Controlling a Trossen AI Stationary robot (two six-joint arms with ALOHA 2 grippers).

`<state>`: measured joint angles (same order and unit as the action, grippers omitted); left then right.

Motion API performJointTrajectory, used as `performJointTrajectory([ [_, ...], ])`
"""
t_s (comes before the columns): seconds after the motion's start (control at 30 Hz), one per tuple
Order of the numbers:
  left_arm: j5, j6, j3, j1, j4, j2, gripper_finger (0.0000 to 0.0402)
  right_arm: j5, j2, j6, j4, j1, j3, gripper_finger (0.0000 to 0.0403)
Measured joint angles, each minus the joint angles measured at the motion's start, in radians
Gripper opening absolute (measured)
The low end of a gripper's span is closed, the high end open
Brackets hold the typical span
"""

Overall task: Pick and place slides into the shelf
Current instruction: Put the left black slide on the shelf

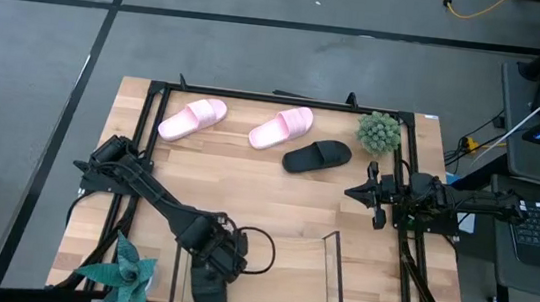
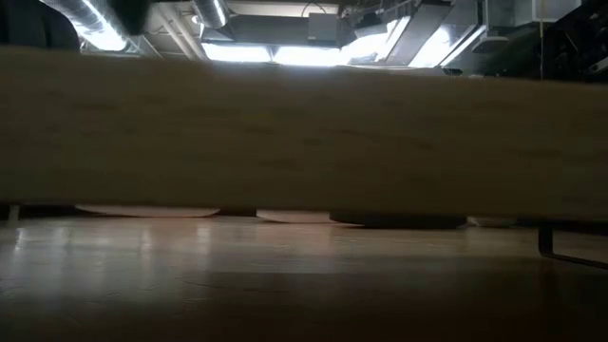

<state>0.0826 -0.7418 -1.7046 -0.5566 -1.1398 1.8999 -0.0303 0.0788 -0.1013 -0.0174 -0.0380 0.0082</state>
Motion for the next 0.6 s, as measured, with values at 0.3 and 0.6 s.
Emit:
performJointTrajectory([
  [0.3,0.010,0.096,-0.002,0.012,0.131,0.039,0.0158,0.000,0.000,0.000,0.000,0.000,0.000,0.0017],
  [0.6,-0.083,0.038,-0.001,0.022,0.149,0.088,0.0158,0.000,0.000,-0.001,0.000,0.000,0.000,0.0017],
])
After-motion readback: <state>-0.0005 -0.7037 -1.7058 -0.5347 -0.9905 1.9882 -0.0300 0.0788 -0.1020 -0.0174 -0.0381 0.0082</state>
